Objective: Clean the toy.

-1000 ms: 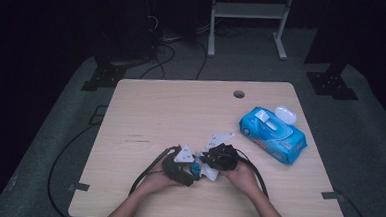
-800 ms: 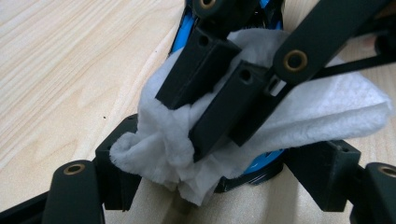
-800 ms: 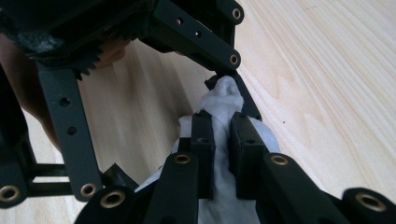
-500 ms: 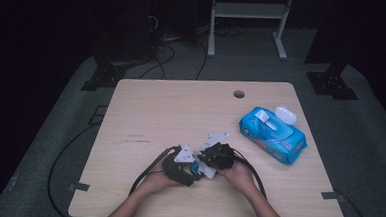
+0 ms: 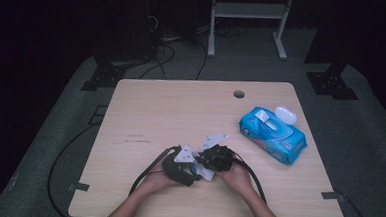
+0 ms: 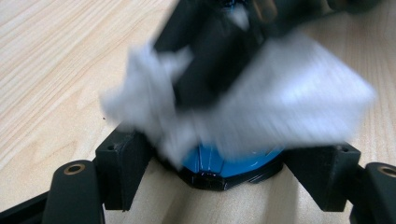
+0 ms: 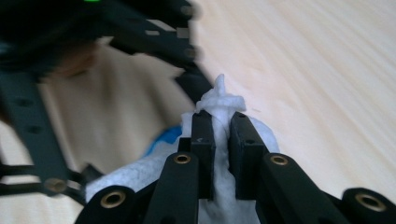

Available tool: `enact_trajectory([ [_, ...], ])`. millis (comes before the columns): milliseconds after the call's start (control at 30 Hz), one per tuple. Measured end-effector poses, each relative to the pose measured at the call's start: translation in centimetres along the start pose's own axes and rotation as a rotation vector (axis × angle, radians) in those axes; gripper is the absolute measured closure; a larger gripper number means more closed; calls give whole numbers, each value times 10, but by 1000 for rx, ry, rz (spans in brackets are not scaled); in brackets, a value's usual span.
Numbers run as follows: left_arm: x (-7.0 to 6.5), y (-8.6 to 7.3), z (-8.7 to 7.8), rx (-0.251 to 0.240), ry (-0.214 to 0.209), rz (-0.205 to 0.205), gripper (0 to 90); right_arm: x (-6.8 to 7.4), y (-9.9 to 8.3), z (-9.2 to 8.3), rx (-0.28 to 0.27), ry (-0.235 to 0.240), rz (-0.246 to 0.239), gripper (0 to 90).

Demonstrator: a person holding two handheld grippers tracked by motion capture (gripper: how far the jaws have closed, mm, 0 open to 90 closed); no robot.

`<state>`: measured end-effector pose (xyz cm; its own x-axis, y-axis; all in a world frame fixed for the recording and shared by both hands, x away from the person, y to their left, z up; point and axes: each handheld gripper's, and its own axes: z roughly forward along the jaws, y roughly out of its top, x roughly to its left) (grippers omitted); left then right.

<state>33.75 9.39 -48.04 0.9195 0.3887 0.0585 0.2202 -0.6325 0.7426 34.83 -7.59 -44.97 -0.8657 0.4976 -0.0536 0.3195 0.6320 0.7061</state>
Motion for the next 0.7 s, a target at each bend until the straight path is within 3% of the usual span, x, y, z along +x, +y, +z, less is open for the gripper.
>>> enact_trajectory([
  [67,0,0,0,0,2,0,254,6,2,3,8,-13,-44,809],
  [100,0,0,0,0,2,0,254,6,2,3,8,-13,-44,809],
  [267,0,0,1,-2,3,6,254,-18,-8,-11,-13,-32,71,809],
  [467,1,0,0,-3,-2,-3,254,-16,-6,-5,-19,-30,94,809],
  [567,0,0,0,-1,0,0,254,-14,-4,-4,-15,-29,81,809],
  [700,1,0,1,0,-5,0,253,-27,-12,-12,-23,-22,126,809],
])
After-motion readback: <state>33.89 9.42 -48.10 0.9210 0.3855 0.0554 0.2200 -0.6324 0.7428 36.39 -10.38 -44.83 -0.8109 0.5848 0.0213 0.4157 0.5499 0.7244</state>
